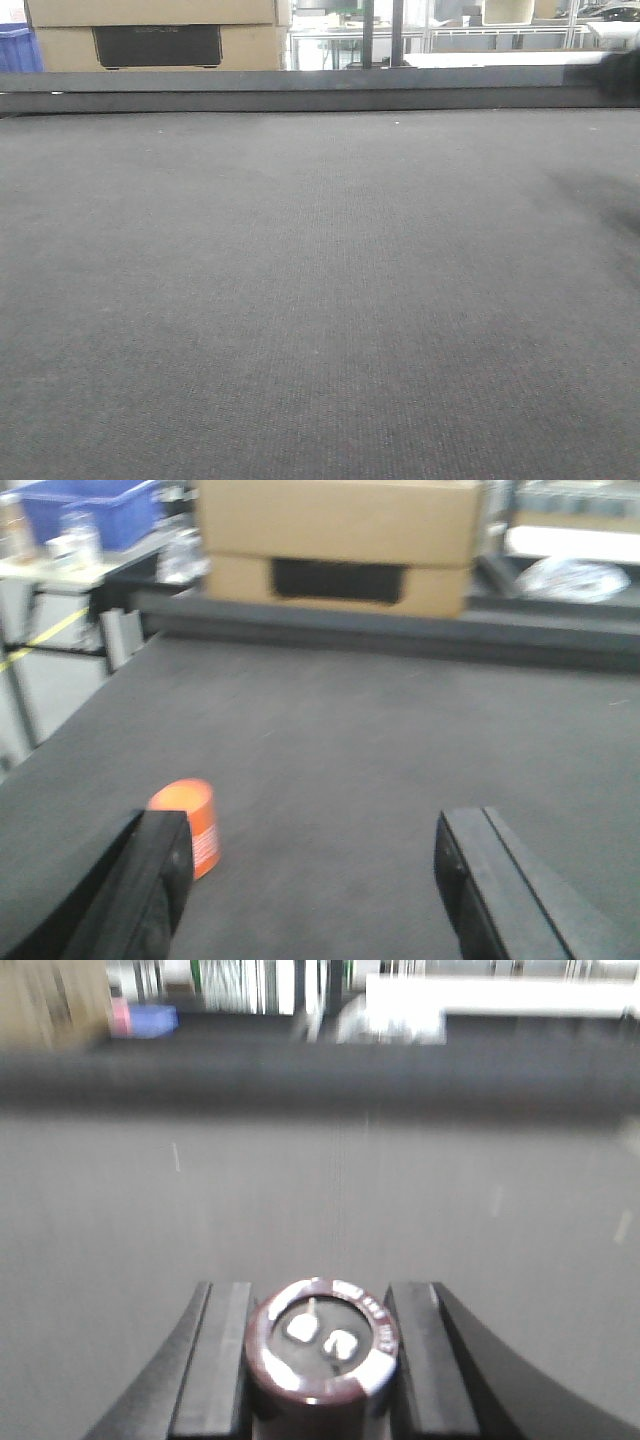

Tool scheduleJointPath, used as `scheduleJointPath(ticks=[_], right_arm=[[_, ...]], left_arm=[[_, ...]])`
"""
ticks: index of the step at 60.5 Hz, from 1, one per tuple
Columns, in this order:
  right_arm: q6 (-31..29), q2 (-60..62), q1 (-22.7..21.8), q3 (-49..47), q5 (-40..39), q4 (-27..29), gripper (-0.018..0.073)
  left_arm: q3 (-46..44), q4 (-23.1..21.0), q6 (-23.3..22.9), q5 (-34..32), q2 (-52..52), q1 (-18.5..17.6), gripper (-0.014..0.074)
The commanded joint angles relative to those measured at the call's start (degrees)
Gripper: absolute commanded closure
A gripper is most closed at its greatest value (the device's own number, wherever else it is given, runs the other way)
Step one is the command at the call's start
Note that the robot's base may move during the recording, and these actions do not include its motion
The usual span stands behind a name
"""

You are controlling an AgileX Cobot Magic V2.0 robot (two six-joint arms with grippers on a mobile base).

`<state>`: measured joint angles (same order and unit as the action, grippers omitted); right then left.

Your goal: Place cylindrical capacitor in blue bin on shelf

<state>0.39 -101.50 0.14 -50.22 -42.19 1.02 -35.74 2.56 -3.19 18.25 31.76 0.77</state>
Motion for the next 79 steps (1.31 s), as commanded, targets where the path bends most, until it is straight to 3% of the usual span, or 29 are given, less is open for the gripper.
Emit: scheduleJointPath(ticks=[1,12,19,25,34,44,62,79], right_arm=[[-0.4,7.9,-0.1,-0.3,4.3,-0.3,0.0659],[-0.4,22.3,-0.1,-0.3,15.2,-0.4,0.0659],[-0.4,29.0,-0.1,-0.3,20.6,-0.4,0.0659],[-0.4,33.4,-0.1,-0.3,24.3,-0.4,0.0659],[-0.4,36.5,-0.1,-0.3,25.2,-0.4,0.0659],[-0.4,37.4,-0.1,-0.3,25.2,-0.4,0.0659],[-0.4,37.5,-0.1,-0.3,25.2,-0.4,0.0659],[-0.4,37.5,-0.1,-0.3,25.2,-0.4,0.0659]], left_arm=[[3.9,0.7,-0.5,-3.3,0.1,3.2,0.0184],[17.9,0.7,-0.5,-22.2,0.4,4.1,0.0184],[24.2,-2.9,-0.5,-33.3,3.4,4.2,0.0184],[25.5,-7.8,-0.5,-38.4,8.2,4.2,0.0183],[23.1,-7.9,-0.3,-46.5,20.0,4.2,0.0101],[15.6,-7.9,-0.3,-48.1,35.6,4.2,-0.0009],[-0.1,-7.9,0.9,-51.9,57.9,4.3,-0.0006],[-9.0,-8.3,1.4,-52.2,69.2,8.2,-0.0006]])
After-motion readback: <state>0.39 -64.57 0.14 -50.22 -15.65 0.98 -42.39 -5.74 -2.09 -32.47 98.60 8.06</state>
